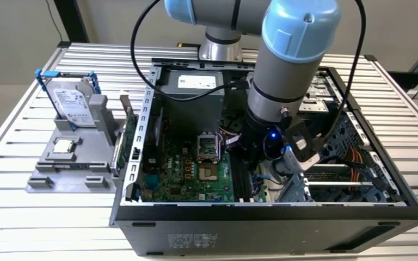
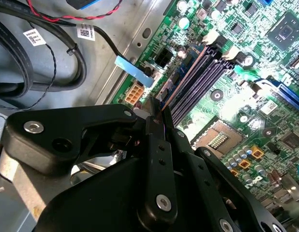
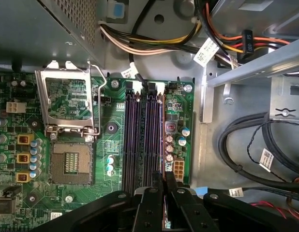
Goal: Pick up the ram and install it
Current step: 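Insert the ram into the slot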
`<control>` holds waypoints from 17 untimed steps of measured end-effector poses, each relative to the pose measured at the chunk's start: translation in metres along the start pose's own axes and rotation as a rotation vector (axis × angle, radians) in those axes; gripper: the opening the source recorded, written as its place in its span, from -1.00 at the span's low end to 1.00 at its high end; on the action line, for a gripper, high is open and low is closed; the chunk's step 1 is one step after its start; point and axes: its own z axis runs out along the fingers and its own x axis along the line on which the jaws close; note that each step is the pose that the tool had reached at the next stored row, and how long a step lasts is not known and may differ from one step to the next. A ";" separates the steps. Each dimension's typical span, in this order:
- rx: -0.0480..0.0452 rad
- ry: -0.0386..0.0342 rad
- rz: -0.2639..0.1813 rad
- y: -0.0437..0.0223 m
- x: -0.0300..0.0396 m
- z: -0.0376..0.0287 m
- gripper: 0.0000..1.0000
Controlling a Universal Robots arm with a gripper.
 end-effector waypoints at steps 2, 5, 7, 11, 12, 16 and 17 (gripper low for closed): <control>-0.0001 0.0001 0.000 0.0000 0.0004 0.0003 -1.00; -0.0002 0.0003 0.000 0.0000 0.0006 0.0011 -1.00; -0.0001 0.0007 0.000 0.0000 0.0007 0.0020 -1.00; 0.0006 0.0013 0.000 -0.0001 0.0008 0.0037 -1.00; 0.0005 0.0013 0.000 -0.0001 0.0008 0.0040 -1.00; 0.0006 0.0014 0.001 -0.0001 0.0009 0.0045 -1.00; 0.0005 0.0013 0.001 -0.0001 0.0009 0.0047 -1.00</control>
